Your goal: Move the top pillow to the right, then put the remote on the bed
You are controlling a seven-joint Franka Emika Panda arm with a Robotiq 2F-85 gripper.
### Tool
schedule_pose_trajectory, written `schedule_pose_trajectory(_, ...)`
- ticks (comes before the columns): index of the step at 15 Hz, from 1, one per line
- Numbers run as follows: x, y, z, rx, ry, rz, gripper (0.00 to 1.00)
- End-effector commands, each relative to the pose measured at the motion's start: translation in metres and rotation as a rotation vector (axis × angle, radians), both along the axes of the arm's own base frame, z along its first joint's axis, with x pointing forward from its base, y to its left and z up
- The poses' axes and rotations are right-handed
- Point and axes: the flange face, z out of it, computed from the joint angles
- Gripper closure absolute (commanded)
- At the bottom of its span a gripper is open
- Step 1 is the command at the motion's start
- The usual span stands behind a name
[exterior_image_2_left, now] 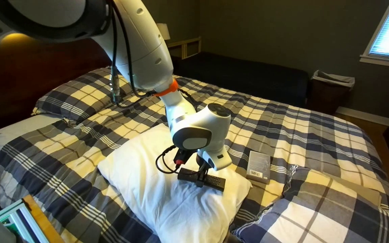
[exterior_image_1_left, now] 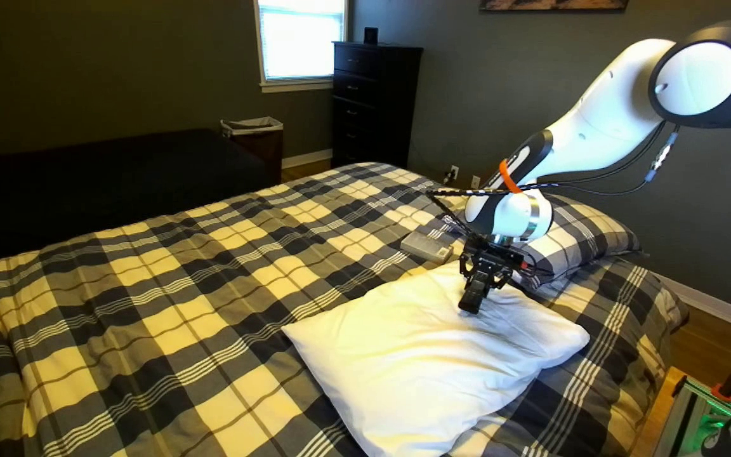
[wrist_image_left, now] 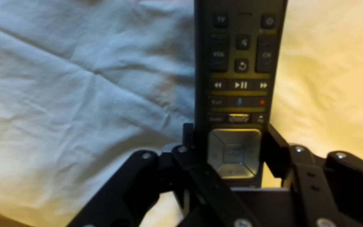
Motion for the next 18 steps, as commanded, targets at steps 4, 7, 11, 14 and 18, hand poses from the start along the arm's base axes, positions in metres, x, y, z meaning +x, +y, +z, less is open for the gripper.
schedule_pose_trajectory(4, -0.040, -0.049, 0.037, -0.050, 0.045, -0.088, 0.72)
schedule_pose_trajectory(7, -0.058, -0.070, 0.047, -0.068, 0.066, -0.116, 0.72)
schedule_pose_trajectory(11, -0.089, -0.095, 0.059, -0.073, 0.098, -0.130, 0.72)
schedule_pose_trajectory(14, -0.106, -0.116, 0.068, -0.097, 0.091, -0.101, 0.72)
schedule_pose_trajectory(18, -0.126, -0.149, 0.066, -0.113, 0.108, -0.073, 0.72)
